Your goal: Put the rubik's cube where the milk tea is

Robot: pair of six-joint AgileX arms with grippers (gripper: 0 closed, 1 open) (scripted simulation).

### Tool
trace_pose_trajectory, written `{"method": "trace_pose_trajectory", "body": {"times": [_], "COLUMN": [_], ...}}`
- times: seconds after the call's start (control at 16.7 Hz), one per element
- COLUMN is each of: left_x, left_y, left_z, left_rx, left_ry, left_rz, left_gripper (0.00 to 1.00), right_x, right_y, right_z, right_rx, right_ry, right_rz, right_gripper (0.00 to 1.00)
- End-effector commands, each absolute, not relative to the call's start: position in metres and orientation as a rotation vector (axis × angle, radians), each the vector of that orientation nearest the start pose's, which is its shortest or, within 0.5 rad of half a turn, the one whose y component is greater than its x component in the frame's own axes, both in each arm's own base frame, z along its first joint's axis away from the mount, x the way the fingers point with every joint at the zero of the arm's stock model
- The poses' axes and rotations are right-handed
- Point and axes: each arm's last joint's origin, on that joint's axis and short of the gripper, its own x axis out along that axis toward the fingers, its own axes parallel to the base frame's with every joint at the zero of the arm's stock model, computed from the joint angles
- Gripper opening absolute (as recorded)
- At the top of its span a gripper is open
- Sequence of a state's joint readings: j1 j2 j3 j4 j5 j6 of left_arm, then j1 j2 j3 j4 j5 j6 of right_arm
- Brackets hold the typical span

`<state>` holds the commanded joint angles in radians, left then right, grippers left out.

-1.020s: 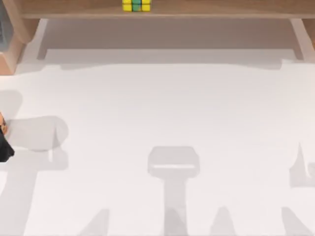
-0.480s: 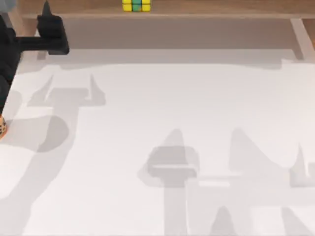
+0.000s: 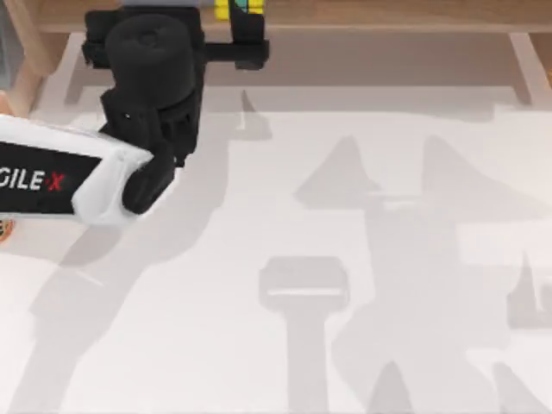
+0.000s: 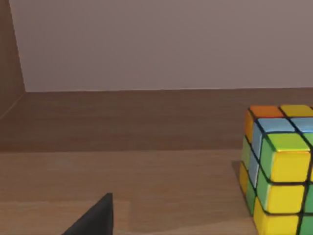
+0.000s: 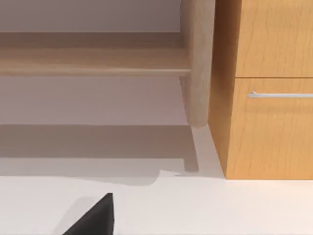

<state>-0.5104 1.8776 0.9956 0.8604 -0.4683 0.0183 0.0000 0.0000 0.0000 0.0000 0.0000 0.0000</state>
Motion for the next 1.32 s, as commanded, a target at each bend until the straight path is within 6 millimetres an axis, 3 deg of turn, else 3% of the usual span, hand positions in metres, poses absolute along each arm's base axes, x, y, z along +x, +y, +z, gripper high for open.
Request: {"method": "trace_pose_trajectory", "body": {"times": [0.24, 0.42, 0.84, 1.08, 1.32], "left_x": [0.38, 0.384, 0.387, 0.41, 0.432], "left_y": [-0.219, -0.231, -0.231, -0.241, -0.238], "left_z": [0.159, 0.148, 0.15, 0.159, 0.159], "left_rx": [0.006, 0.0, 0.003, -0.001, 0.0], "left_ry": [0.01, 0.0, 0.004, -0.001, 0.0], "left_rz": [-0.019, -0.02, -0.019, -0.02, -0.02], "left_gripper": [1.0, 1.0, 1.0, 1.0, 1.0], "right_x": [0.106, 0.106, 0.106, 0.106, 0.106], "right_y": [-0.001, -0.001, -0.001, -0.001, -0.001], "right_z": [0.16, 0.16, 0.16, 0.16, 0.16], "right_rx": [0.0, 0.0, 0.0, 0.0, 0.0], "right_ry": [0.0, 0.0, 0.0, 0.0, 0.0], "right_rz": [0.0, 0.0, 0.0, 0.0, 0.0], "right_gripper": [1.0, 1.0, 1.0, 1.0, 1.0]}}
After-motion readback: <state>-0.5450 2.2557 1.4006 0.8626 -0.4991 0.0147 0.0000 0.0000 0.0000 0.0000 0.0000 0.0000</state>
